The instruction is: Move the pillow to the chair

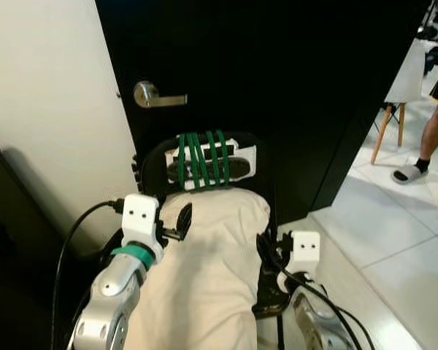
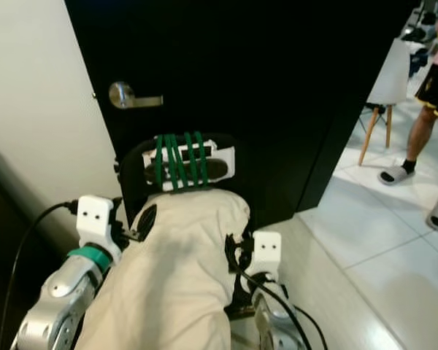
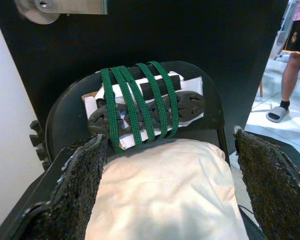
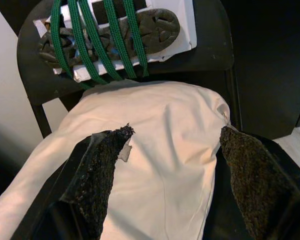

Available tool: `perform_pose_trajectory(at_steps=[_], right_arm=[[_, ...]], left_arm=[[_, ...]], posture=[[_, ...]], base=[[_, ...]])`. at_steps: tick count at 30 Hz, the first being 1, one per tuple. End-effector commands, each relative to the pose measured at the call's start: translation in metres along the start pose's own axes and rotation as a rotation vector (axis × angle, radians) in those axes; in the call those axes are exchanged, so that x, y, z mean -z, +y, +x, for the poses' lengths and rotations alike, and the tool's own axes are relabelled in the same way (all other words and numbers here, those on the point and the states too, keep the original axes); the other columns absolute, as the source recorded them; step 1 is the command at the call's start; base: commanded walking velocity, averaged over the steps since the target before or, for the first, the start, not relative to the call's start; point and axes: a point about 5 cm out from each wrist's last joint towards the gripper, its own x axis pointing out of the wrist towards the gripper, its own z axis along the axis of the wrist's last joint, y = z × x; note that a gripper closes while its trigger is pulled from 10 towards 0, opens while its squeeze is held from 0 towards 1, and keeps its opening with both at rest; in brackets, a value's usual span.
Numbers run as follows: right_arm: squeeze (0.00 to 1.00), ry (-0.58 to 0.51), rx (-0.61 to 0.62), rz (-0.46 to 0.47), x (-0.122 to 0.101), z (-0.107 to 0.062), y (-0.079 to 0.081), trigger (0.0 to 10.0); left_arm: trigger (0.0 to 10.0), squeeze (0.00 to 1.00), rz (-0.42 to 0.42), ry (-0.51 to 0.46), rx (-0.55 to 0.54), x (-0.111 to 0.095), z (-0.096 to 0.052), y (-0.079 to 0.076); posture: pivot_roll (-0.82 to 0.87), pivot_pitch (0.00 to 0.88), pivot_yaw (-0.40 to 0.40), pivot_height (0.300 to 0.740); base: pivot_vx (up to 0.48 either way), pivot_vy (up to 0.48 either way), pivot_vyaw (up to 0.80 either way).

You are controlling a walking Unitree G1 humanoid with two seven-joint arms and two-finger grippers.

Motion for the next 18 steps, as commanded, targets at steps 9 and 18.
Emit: perform_pose_trajectory(at_steps=[9, 18], right_arm=[[0.00, 0.108, 0.066, -0.035, 0.016, 0.000, -0.008, 10.0], [0.00, 0.181, 0.086, -0.135, 0.029, -0.004, -0.011, 10.0]], left_arm=[[10.0, 0.00, 0.034, 0.175, -0.063, 0.036, 0.000, 0.011], [10.0, 0.00, 0.052, 0.181, -0.057, 0.041, 0.000, 0.007]], posture=[[0.05, 0.000, 0.087, 0.740], [0.05, 0.000, 0.088, 0.740]], base=[[0.000, 0.000, 0.00], [0.000, 0.000, 0.00]])
